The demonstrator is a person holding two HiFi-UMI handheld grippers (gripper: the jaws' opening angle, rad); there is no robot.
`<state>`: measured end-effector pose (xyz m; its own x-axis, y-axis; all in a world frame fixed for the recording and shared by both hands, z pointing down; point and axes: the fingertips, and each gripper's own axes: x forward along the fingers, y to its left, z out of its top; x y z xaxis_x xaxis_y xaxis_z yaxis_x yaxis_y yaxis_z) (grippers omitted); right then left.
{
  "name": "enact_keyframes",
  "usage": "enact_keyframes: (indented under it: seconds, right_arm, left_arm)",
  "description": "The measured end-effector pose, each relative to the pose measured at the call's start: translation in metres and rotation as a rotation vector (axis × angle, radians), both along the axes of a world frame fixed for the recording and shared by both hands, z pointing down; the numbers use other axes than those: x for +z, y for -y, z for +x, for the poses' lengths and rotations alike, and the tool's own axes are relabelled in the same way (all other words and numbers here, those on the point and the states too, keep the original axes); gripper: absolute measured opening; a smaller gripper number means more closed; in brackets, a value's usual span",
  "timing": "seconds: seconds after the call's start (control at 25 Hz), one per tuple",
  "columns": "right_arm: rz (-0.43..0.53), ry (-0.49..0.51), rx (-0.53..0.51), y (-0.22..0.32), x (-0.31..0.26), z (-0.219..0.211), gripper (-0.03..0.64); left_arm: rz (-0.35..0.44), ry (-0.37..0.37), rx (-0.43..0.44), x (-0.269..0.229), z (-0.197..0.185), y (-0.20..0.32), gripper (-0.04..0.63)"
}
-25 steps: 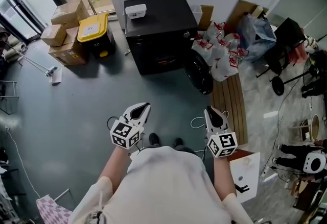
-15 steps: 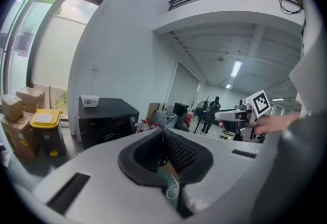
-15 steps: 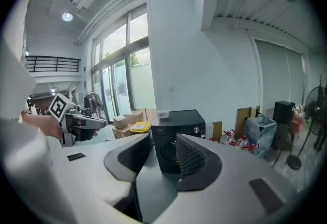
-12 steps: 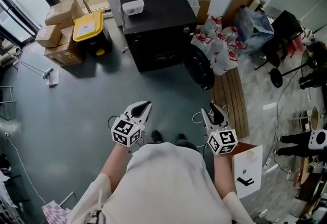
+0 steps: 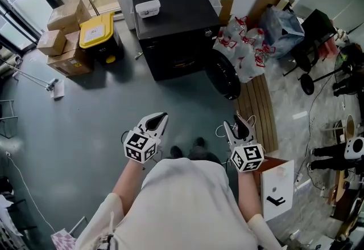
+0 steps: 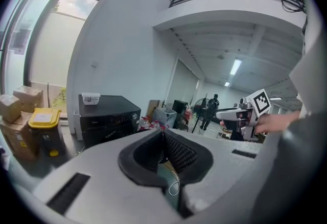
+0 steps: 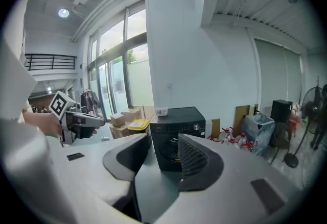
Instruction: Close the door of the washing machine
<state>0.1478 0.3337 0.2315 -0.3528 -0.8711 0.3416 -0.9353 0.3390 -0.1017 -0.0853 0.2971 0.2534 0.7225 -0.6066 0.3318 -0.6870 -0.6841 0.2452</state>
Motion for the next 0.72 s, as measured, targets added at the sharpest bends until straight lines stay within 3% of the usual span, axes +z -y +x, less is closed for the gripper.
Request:
enact_keyframes:
  seconds: [0.36,0.72]
  right_arm:
    - [-0.041,0.001,-0.009,0.036,0.015,0.004,0.198]
    - [-0.079,0.012,-0.033,0.103,0.039,0.023,0.198]
  left_arm:
    - [-0.032,0.01,-0.01,0.011,0.003,0.032,0.009]
    - [-0.054,0.014,-0.019,0.019,0.031,0.092,0.009]
